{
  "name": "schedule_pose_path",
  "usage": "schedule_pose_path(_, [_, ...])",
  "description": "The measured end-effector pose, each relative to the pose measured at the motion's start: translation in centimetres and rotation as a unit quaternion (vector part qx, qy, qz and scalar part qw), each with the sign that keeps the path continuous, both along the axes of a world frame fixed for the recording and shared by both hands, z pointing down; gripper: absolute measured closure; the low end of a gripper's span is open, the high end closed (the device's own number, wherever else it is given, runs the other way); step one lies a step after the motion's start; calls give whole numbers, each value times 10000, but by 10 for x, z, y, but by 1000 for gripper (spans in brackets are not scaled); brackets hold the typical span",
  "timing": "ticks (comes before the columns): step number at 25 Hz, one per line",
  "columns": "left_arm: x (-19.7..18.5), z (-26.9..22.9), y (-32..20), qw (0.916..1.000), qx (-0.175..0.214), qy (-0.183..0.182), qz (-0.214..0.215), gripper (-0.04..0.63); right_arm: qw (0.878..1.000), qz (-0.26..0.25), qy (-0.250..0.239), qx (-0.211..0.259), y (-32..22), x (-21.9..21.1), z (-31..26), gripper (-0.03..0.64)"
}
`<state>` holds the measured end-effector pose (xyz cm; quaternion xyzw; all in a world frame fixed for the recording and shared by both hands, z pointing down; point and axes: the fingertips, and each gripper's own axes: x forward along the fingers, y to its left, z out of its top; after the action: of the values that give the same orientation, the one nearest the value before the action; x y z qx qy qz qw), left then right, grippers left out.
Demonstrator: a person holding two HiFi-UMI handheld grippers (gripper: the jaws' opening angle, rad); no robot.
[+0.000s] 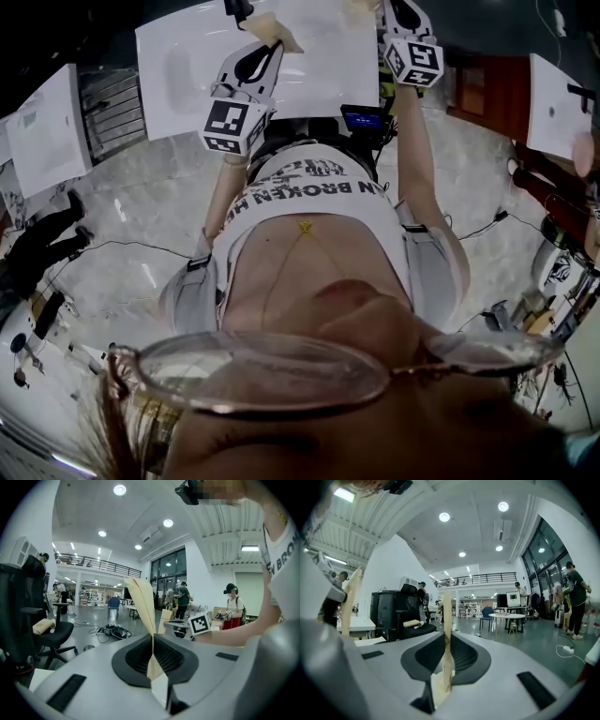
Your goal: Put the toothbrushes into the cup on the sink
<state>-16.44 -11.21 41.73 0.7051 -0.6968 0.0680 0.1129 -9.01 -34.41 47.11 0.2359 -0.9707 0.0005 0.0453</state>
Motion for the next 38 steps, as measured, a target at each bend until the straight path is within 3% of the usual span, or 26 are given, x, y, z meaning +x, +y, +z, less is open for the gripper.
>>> schedule_pose_path(5, [-1,1,5,10000,-4,-1,-98,577,9995,38,-94,-294,-20,-11,30,568])
schedule_pose_path(11, [0,1,11,9998,-16,35,-195,577,9984,119,356,-420,-33,-16,70,568])
schedule_pose_path(16, [-2,3,15,9997,-31,51,-236,577,9973,13,701,-229,-27,-20,89,568])
schedule_pose_path(24, [-2,0,13,9998,6,35,-195,577,9974,147,676,-219,-28,-16,88,557])
schedule_pose_path(28, [0,0,13,9999,21,42,-144,577,9979,195,576,-220,-29,-11,80,476])
schedule_pose_path(38, [1,-3,11,10000,80,27,0,577,9992,-141,384,-53,-4,0,49,436])
